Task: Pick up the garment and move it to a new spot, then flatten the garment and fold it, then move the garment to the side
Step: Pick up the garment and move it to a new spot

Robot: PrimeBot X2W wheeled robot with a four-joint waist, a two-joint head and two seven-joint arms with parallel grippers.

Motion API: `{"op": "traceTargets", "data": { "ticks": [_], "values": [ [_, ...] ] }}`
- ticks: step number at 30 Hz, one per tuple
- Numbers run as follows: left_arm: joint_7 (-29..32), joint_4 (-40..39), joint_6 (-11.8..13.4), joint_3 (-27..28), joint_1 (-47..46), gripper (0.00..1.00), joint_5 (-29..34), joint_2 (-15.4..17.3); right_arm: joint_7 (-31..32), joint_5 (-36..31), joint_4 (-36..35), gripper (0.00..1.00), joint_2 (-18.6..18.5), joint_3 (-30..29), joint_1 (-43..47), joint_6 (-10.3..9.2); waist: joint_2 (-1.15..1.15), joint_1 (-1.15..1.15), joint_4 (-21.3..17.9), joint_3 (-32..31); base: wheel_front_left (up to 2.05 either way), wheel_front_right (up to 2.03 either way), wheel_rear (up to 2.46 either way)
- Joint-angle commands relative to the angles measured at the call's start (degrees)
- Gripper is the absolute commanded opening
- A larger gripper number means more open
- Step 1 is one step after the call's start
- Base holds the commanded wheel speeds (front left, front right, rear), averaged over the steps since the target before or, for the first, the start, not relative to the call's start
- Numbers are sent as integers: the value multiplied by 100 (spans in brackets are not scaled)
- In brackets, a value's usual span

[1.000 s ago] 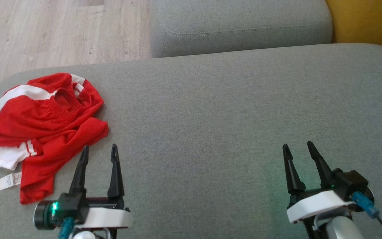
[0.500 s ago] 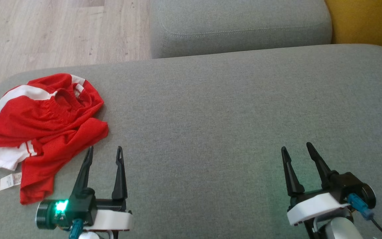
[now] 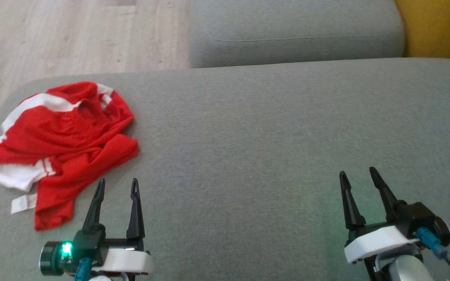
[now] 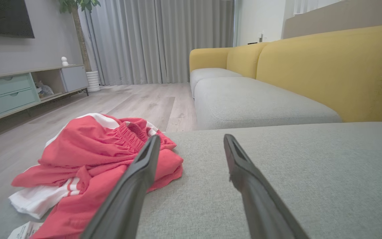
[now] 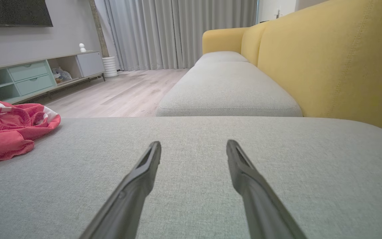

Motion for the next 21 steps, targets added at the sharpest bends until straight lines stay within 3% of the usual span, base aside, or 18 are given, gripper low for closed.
{"op": "traceTargets", "data": {
  "ticks": [1,15,21],
  "values": [
    [-54,-156,15,189,-301,100,-40,31,-63,-45,-194,100,-52,107,-268,-4,0,0,131,10,0,0,0],
    [-54,-186,135,126,-203,100,-232,31,-63,-100,-162,100,-52,17,-269,-4,0,0,1348,120,0,0,0],
    [-54,-260,210,142,-196,100,-273,30,-63,-151,-153,100,-52,13,-314,-4,0,0,1675,224,0,0,0]
  ]
}}
